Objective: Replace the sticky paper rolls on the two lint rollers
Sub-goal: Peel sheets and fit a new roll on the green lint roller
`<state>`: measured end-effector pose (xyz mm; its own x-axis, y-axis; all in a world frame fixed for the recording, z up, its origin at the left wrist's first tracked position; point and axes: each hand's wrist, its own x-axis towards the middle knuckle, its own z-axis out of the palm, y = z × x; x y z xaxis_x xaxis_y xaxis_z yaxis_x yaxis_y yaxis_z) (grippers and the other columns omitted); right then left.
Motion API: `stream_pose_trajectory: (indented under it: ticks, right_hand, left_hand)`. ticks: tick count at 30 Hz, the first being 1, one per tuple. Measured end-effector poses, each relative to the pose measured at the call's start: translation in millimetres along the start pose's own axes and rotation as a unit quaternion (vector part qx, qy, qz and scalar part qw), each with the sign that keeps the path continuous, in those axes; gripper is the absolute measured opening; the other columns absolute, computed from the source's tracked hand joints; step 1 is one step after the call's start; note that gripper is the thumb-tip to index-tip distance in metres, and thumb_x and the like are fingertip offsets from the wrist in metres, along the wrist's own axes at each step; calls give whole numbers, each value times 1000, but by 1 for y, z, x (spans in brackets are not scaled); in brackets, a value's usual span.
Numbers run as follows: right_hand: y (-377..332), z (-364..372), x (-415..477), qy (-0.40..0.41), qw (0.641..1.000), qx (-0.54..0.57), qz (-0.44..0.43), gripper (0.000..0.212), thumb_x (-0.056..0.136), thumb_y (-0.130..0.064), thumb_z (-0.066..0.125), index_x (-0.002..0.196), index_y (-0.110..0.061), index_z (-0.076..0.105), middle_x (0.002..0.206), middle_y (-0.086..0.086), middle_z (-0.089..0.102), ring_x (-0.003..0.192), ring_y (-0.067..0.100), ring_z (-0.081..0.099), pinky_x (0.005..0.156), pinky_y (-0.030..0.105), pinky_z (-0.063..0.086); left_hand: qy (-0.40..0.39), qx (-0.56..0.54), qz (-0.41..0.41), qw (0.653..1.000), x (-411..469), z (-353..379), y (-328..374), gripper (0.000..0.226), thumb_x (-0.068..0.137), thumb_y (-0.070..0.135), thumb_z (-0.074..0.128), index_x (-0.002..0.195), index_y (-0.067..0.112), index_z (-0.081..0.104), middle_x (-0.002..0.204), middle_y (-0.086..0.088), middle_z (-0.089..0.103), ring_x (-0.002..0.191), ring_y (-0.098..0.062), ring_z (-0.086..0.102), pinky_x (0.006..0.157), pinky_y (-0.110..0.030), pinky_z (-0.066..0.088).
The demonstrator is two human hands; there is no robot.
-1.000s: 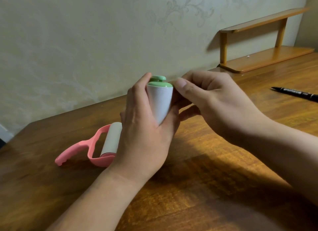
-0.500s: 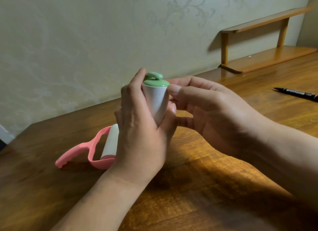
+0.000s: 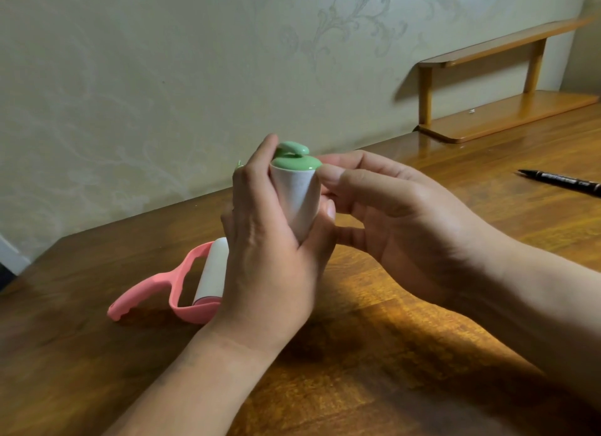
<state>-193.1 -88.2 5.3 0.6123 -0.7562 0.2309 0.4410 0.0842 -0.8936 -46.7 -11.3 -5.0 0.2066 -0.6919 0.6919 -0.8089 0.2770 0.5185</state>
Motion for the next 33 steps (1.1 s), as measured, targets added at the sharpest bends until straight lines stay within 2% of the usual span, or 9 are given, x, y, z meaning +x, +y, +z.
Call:
stream_pose_trajectory:
  ticks: [6,9,14,18,22,25,28,30,33]
  right_hand:
    - [-1,-1,1,4,1000,-2,-4,56,78,-27,77,126,2,72,103,4,79,90,12,74,72,29,61]
    - [-3,-1,0,4,1000,-10,-6,54,78,-27,77,124,1,73,104,5,79,92,14,74,74,30,62]
    - [-4,-1,0,11,1000,-24,-6,55,81,-26,76,129,1,72,116,19,80,95,16,74,78,33,63]
    - [-4,-2,1,-2,999,-30,-15,46,86,-24,74,125,-1,74,108,4,81,90,11,75,73,28,62]
    - [-5,-2,1,2,998,-43,-35,30,92,-20,73,117,-5,77,97,1,81,85,9,76,70,27,62]
    - [-6,-1,-1,9,996,-71,-52,21,100,-12,70,117,-3,77,94,4,81,85,12,75,72,27,62]
    - [-6,0,-3,18,994,-90,-67,20,103,-4,66,119,1,76,110,20,81,88,16,76,73,26,62]
    - [-6,1,-4,18,993,-92,-71,21,103,0,64,119,2,76,116,23,79,88,16,75,71,25,61]
    - [-6,2,-4,8,994,-85,-70,21,101,-4,66,120,1,76,117,22,80,91,16,76,72,25,61]
  left_hand:
    - [3,4,5,1000,0,1,-2,74,109,40,63,169,23,24,160,2,44,148,-26,50,116,-58,51]
    - [5,2,7,1000,0,1,-2,73,110,37,64,169,21,24,160,2,44,148,-26,49,117,-59,49]
    - [7,-10,6,1000,0,1,-1,77,106,35,67,169,18,25,161,-1,45,149,-26,50,118,-59,49]
    - [6,-17,-1,1000,-1,1,1,81,102,42,65,169,22,25,163,0,45,151,-25,48,117,-57,51]
    - [1,-21,-5,1000,-1,0,0,82,101,52,60,169,25,24,163,4,45,152,-24,48,117,-57,52]
    - [-1,-26,-10,1000,-1,0,-3,74,108,48,60,169,26,24,163,-1,47,149,-27,51,115,-58,52]
    - [-10,-42,-19,999,-1,0,-4,73,108,47,60,169,30,22,163,-4,47,148,-32,52,112,-60,55]
    - [-11,-48,-23,999,-1,-1,-3,76,106,52,60,169,30,22,163,-6,47,148,-33,52,111,-59,56]
    - [-7,-35,-16,999,-1,-2,-4,77,106,47,62,169,28,22,161,-6,49,144,-33,55,110,-59,56]
